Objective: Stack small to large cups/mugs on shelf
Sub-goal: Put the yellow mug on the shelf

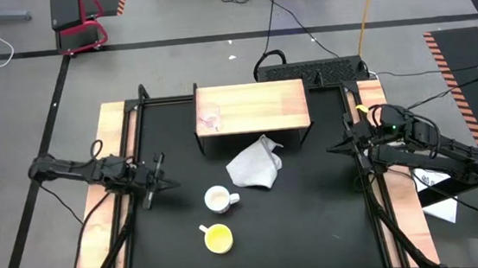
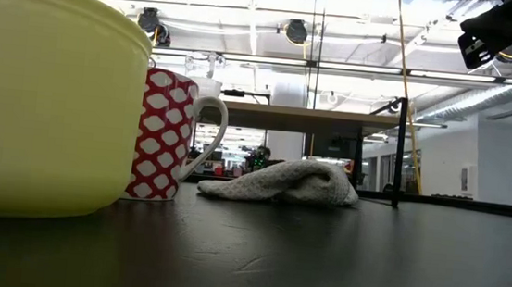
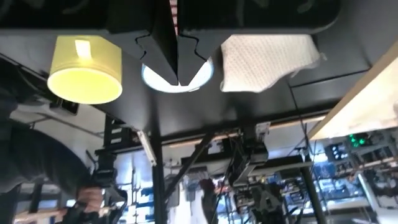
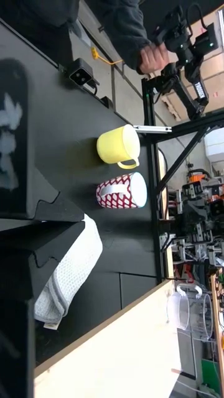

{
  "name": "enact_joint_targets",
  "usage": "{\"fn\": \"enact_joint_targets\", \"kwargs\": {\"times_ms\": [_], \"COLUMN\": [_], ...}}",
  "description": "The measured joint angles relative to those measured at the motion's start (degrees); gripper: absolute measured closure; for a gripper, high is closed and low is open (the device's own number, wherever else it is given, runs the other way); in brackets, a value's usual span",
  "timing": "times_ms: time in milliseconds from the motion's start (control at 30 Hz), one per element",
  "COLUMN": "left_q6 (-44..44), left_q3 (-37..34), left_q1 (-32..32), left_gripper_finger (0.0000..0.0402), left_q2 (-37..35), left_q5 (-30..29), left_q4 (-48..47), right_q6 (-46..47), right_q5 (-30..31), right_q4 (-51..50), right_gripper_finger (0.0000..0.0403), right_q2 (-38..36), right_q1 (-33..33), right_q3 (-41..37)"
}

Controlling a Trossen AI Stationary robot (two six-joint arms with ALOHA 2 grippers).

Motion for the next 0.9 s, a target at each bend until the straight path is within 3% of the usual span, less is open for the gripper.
{"fn": "enact_joint_targets", "kwargs": {"times_ms": [267,900], "left_q6": [-0.44,-4.18], "left_q3": [-3.67,-3.71], "left_q1": [0.0,0.02], "left_gripper_finger": [0.0401,0.0381], "left_q2": [-0.71,-0.53], "left_q5": [1.15,1.66], "left_q4": [4.68,5.01], "right_q6": [0.0,0.0], "right_q5": [0.0,0.0], "right_q4": [0.01,0.0], "right_gripper_finger": [0.0403,0.0403], "right_q2": [0.0,0.0], "right_q1": [0.01,0.02], "right_q3": [0.0,0.0]}}
